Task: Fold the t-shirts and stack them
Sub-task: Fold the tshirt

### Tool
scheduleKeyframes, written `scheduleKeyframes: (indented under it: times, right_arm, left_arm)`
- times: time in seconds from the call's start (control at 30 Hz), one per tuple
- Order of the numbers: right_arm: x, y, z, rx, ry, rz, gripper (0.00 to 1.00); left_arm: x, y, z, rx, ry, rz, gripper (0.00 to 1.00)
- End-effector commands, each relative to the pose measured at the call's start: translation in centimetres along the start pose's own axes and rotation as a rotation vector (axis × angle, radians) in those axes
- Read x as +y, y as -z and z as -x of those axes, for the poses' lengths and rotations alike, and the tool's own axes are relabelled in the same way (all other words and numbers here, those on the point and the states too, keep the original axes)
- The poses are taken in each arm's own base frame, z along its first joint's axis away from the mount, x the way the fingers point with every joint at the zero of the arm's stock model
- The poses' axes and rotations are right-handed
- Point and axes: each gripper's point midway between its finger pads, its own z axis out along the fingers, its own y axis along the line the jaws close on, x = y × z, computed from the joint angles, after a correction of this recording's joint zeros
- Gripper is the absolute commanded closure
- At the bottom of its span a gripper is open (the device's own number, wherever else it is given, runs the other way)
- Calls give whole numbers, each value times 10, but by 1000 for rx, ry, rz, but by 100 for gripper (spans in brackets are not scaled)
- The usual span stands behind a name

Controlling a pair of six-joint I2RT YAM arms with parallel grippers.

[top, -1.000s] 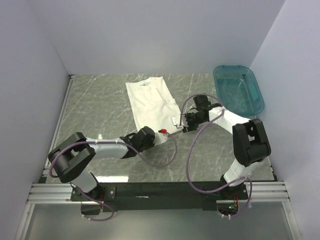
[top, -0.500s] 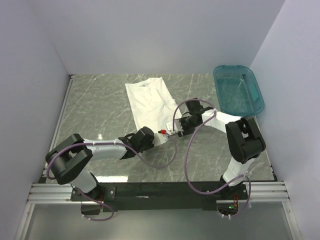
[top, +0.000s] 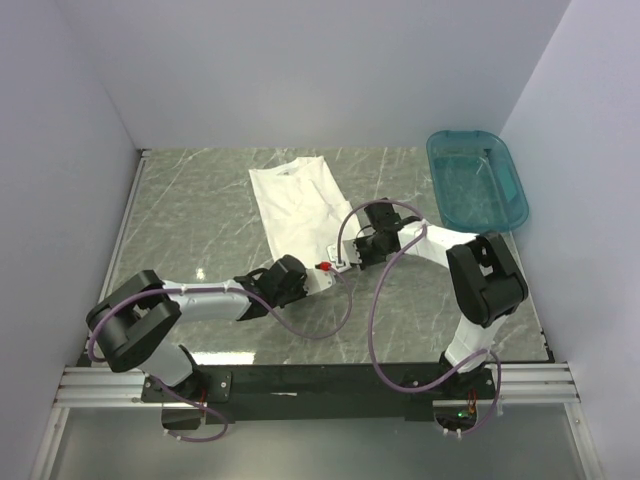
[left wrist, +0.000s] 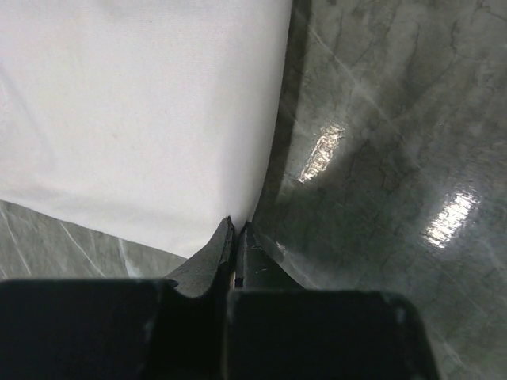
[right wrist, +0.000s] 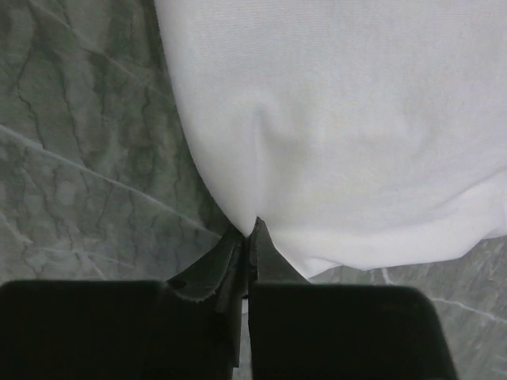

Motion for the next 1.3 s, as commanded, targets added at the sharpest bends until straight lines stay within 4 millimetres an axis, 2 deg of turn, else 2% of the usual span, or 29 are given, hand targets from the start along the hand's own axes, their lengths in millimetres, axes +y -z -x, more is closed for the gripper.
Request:
scheduleKeyframes:
  times: [0.0, 0.13, 0.23, 0.33, 0.4, 0.43, 0.5, 0.6, 0.63, 0.7, 0.77, 0.8, 0.83, 0.87, 0.9, 0.93, 0.97, 1.0, 1.03, 1.1, 1.13, 1.2, 1.23, 1.27]
  right_arm:
    - [8, 0, -2, 17, -36, 28, 100]
    - [19, 16, 12, -69, -68, 48, 100]
    - [13, 38, 19, -122, -94, 10, 100]
    - [9, 58, 32, -175, -115, -10, 100]
    - [0, 71, 44, -211, -119, -39, 100]
    - [-3, 74, 48, -226, -123, -48, 100]
    - [-19, 84, 55, -248, -139, -81, 100]
    - [-47, 89, 59, -253, -177, -132, 100]
    - [-60, 90, 59, -253, -183, -165, 100]
    - [-87, 89, 56, -237, -235, -204, 100]
    - [-119, 87, 55, -235, -264, -248, 100]
    - [-127, 87, 56, -236, -298, -259, 100]
    - [-140, 87, 57, -241, -310, -284, 100]
    - [-158, 87, 58, -250, -324, -307, 100]
    - [-165, 87, 59, -257, -359, -316, 100]
    - [-188, 97, 63, -267, -355, -369, 100]
    - [-194, 86, 58, -258, -381, -365, 100]
    - [-201, 84, 60, -267, -406, -374, 100]
    - [-219, 83, 57, -259, -415, -418, 100]
    - [-234, 81, 58, -276, -465, -448, 100]
    - [-251, 87, 61, -294, -464, -501, 100]
    - [-263, 77, 55, -288, -528, -540, 100]
    - [-278, 83, 59, -306, -521, -587, 100]
    - [-281, 71, 54, -294, -542, -591, 100]
  left_arm:
    - [-4, 7, 16, -79, 1, -27, 100]
    - [-12, 19, 23, -141, -20, -86, 100]
    - [-14, 29, 28, -186, -37, -122, 100]
    - [-5, 38, 38, -231, -15, -138, 100]
    - [2, 42, 43, -254, 7, -149, 100]
    - [14, 46, 46, -269, 26, -130, 100]
    - [23, 48, 51, -299, 43, -132, 100]
    - [53, 50, 61, -349, 95, -111, 100]
    - [69, 49, 58, -357, 121, -82, 100]
    - [90, 50, 71, -406, 133, -54, 100]
    - [112, 45, 70, -406, 156, -27, 100]
    - [126, 47, 80, -438, 156, -8, 100]
    - [137, 43, 77, -433, 171, 7, 100]
    - [145, 43, 80, -445, 173, 19, 100]
    - [160, 45, 89, -472, 174, 47, 100]
    - [170, 38, 83, -463, 192, 59, 100]
    - [178, 35, 83, -464, 203, 69, 100]
    - [190, 35, 87, -477, 210, 88, 100]
    - [200, 26, 80, -468, 235, 102, 100]
    - [217, 22, 80, -484, 261, 136, 100]
    - [229, 19, 77, -498, 286, 164, 100]
    - [243, 18, 74, -507, 308, 215, 100]
    - [251, 14, 68, -501, 329, 236, 100]
    - [261, 14, 65, -499, 338, 277, 100]
